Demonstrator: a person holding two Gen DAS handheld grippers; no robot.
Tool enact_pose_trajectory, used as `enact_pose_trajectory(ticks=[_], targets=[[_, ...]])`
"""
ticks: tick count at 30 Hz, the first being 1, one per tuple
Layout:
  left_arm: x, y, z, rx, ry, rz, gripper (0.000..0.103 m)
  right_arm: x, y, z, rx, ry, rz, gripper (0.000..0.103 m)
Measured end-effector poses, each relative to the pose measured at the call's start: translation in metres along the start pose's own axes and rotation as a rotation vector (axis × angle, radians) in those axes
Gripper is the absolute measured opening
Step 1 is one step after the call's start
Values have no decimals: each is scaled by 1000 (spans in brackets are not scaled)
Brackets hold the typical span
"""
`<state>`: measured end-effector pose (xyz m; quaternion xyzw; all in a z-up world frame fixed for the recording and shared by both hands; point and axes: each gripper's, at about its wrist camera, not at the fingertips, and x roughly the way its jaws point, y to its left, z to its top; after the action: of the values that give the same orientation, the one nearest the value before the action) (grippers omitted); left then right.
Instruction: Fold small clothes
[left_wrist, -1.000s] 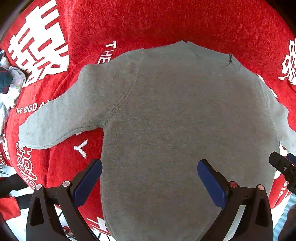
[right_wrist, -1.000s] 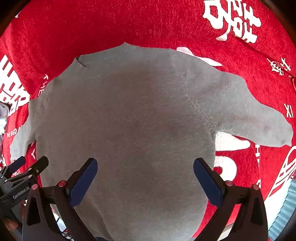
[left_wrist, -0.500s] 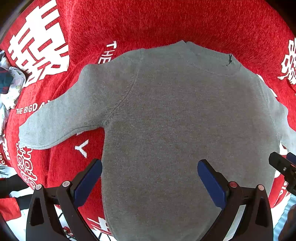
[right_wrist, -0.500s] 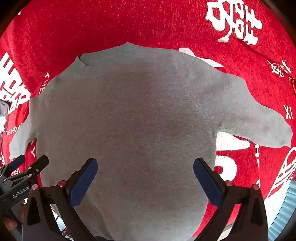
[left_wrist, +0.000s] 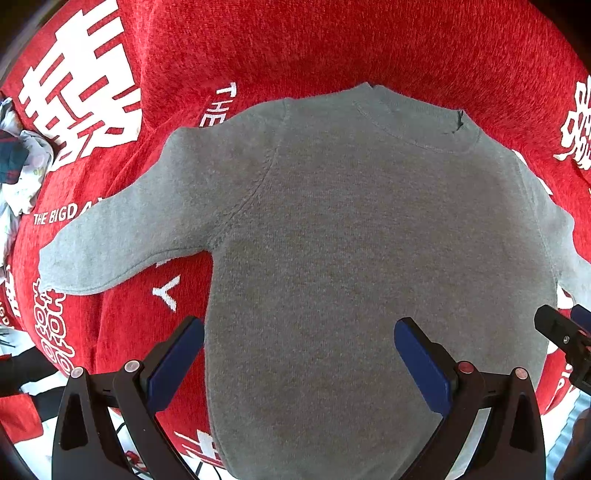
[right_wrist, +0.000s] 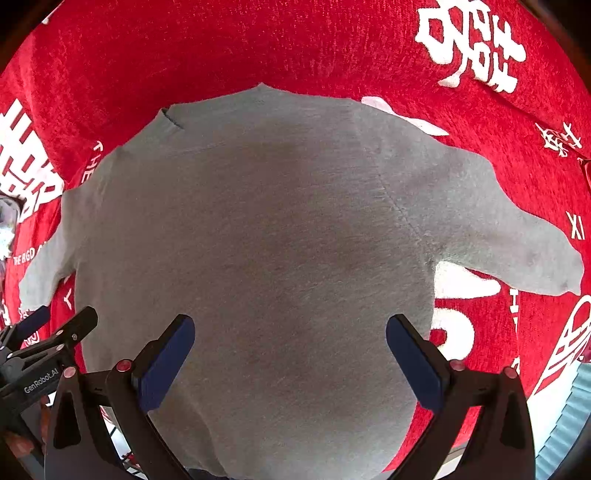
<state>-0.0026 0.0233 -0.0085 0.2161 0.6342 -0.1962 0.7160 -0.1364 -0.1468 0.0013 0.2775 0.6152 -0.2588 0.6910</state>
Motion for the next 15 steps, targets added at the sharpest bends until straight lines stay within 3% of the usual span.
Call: enact_pose_trajectory(ticks=[15], targets=[[-1,7,-8,-2,0,-13,103,-2,-3,-2,-6,-2,-3,103]])
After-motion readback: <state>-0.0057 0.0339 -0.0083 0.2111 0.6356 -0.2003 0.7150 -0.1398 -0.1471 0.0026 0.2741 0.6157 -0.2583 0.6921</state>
